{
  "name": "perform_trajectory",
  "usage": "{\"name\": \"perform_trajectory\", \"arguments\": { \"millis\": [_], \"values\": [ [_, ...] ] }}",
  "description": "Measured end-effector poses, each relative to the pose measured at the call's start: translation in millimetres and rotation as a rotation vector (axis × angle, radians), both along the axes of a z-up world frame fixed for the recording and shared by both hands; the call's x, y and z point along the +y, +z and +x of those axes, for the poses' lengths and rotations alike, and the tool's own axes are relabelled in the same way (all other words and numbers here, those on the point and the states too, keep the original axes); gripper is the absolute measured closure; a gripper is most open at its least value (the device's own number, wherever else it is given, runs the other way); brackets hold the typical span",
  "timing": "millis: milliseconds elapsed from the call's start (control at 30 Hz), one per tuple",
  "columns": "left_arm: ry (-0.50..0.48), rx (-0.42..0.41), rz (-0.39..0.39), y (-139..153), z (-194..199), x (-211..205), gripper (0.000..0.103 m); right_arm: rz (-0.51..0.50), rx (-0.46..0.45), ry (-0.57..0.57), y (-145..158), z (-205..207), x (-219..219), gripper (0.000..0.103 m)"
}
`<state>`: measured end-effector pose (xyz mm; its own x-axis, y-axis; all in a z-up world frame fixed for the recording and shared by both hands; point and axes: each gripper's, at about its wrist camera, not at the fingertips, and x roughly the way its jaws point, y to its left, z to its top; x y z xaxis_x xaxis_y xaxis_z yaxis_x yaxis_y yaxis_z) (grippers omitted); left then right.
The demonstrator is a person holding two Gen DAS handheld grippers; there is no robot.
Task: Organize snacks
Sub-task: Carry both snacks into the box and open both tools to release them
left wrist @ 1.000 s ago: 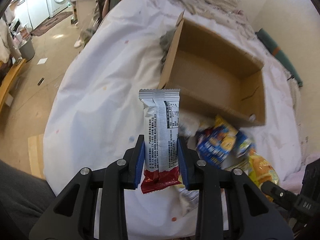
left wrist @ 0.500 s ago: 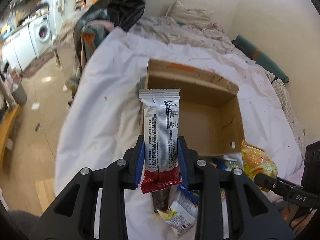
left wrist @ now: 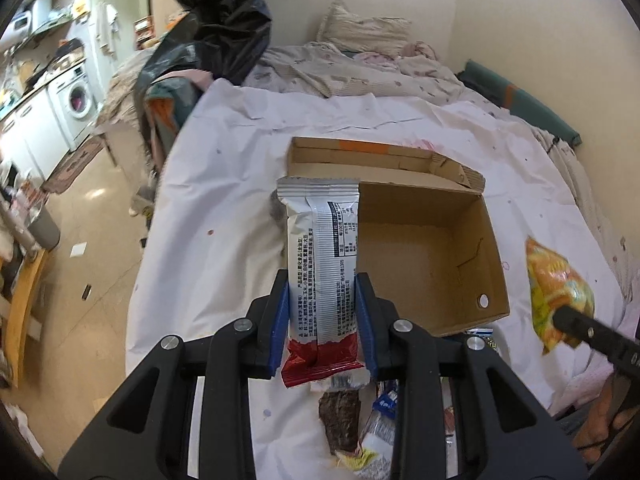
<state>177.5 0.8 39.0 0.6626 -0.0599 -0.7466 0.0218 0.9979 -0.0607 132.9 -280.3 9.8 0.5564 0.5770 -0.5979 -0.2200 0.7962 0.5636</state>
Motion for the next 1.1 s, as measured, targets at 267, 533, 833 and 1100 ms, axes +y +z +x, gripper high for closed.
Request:
{"name": "perform_trajectory", "arguments": {
  "millis": [267, 533, 833, 1100],
  "values": [
    [-0.044, 0.025, 0.007, -22.8, 42.1, -21.4, 0.076, -0.082, -0.005, 0.020, -11.9, 52.4, 24.9, 0.056],
    [-0.028, 0.083, 0.007, -63.8, 63.7, -24.3, 0.076, -0.193, 0.042, 0.020, -38.4, 83.7, 39.9, 0.056],
    [-0.017, 0.138, -0.020, -80.1, 68.6, -22.8, 0.075, -0.207, 0.059, 0.007, -45.4, 90.5, 43.3, 0.054],
    [-0.039, 0.124, 0.034, -79.5, 68.8, -31.9, 0.037, -0.189, 0.063, -0.045, -47.8, 95.8, 38.5, 0.011]
  ]
}}
